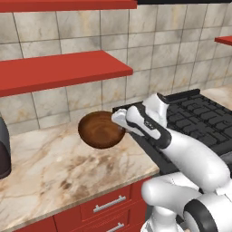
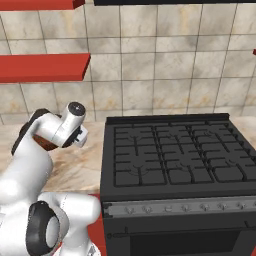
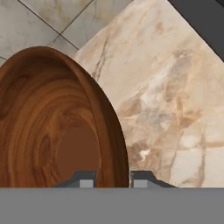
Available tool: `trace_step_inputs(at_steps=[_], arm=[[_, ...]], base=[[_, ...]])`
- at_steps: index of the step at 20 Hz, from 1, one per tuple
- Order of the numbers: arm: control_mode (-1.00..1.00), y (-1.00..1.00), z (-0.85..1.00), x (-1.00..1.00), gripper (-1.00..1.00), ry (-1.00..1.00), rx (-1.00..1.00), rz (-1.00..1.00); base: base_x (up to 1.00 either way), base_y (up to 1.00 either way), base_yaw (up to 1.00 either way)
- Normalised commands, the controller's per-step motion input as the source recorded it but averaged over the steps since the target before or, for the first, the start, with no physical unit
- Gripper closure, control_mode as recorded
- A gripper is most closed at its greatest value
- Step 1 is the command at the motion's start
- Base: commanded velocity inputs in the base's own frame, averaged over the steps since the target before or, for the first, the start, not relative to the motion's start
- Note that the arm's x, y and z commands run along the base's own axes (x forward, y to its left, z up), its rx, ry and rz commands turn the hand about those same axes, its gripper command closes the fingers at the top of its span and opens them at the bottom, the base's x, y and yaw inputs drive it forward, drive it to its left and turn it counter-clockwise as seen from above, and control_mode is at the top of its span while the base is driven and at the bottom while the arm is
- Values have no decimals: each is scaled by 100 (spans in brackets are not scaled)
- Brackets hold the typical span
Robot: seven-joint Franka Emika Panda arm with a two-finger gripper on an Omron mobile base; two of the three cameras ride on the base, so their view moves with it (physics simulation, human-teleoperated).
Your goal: Pick the cup and bowl from the counter and place them on the counter next to the sink.
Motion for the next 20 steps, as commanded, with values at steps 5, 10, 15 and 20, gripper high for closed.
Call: trace_step_inputs(at_steps=[5,10,15,20], arm=[[-100,-90,44,-39,100,6,0,0],[-100,-78,26,-25,100,9,0,0],[-100,-58,16,-1,100,4,0,0],[-100,-22,1,-1,100,1,1,-3]], base=[[0,0,0],[0,0,0],[0,0,0],[0,0,0]])
